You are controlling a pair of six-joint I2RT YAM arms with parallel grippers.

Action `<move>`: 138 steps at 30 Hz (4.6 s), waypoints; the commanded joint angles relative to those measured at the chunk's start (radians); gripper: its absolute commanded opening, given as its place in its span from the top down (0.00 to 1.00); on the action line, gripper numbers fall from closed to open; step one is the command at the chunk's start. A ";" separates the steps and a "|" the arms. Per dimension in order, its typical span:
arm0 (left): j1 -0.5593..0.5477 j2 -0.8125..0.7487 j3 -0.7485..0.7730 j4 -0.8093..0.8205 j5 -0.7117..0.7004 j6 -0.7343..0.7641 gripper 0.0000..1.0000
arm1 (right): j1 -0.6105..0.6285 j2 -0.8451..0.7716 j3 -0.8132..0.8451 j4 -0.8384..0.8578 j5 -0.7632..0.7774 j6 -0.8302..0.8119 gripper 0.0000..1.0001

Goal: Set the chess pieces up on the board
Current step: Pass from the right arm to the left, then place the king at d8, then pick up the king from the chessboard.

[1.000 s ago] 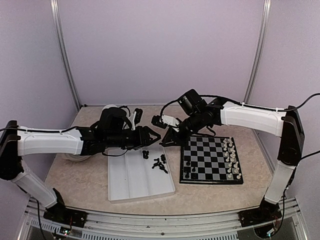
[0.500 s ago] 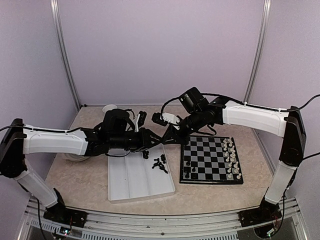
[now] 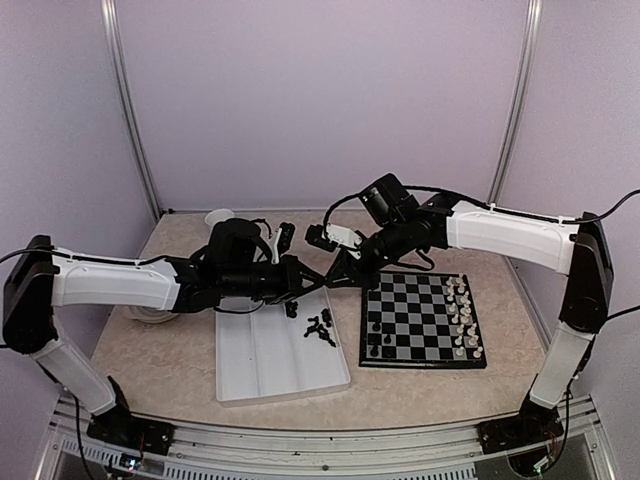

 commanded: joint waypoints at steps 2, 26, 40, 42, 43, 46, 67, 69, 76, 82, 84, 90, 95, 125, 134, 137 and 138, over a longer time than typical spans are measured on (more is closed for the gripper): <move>0.001 0.028 0.042 0.045 0.028 0.005 0.95 | 0.003 -0.058 -0.018 0.024 -0.005 0.007 0.96; -0.008 0.317 0.478 -0.236 0.065 0.168 1.00 | -0.190 -0.383 -0.315 0.014 0.033 -0.036 0.53; -0.035 0.599 0.901 -0.638 -0.056 0.415 1.00 | -0.494 -0.613 -0.659 0.132 -0.078 -0.011 0.50; -0.046 0.651 0.990 -0.732 -0.106 0.470 1.00 | -0.524 -0.608 -0.686 0.163 -0.100 0.000 0.50; -0.053 0.676 1.034 -0.771 -0.133 0.497 1.00 | -0.534 -0.601 -0.693 0.171 -0.107 0.002 0.50; -0.071 0.750 1.167 -0.882 -0.212 0.563 1.00 | -0.538 -0.589 -0.700 0.185 -0.088 -0.001 0.50; -0.142 0.898 1.268 -1.059 -0.248 0.634 1.00 | -0.544 -0.566 -0.733 0.196 -0.089 -0.017 0.51; -0.143 0.903 1.270 -1.057 -0.232 0.633 1.00 | -0.545 -0.563 -0.733 0.195 -0.090 -0.018 0.51; -0.150 0.909 1.272 -1.065 -0.219 0.629 1.00 | -0.544 -0.554 -0.731 0.194 -0.095 -0.020 0.51; -0.153 0.920 1.274 -1.071 -0.207 0.626 1.00 | -0.543 -0.553 -0.732 0.193 -0.098 -0.023 0.51; -0.154 0.927 1.276 -1.069 -0.198 0.624 1.00 | -0.543 -0.554 -0.731 0.194 -0.096 -0.024 0.51; -0.156 0.945 1.296 -1.072 -0.190 0.625 0.99 | -0.545 -0.552 -0.730 0.193 -0.097 -0.024 0.51; -0.156 0.956 1.306 -1.074 -0.187 0.625 0.96 | -0.544 -0.552 -0.731 0.193 -0.096 -0.024 0.51; -0.133 0.817 1.176 -0.936 -0.252 0.603 0.57 | -0.543 -0.513 -0.695 0.146 -0.157 -0.164 0.54; -0.025 0.464 0.765 -0.574 -0.132 0.500 0.48 | -0.532 -0.295 -0.491 0.073 -0.140 -0.435 0.66; -0.003 0.400 0.670 -0.516 -0.124 0.480 0.48 | -0.508 -0.210 -0.422 0.056 -0.121 -0.482 0.69; 0.001 0.389 0.649 -0.503 -0.123 0.476 0.48 | -0.496 -0.184 -0.406 0.055 -0.111 -0.495 0.70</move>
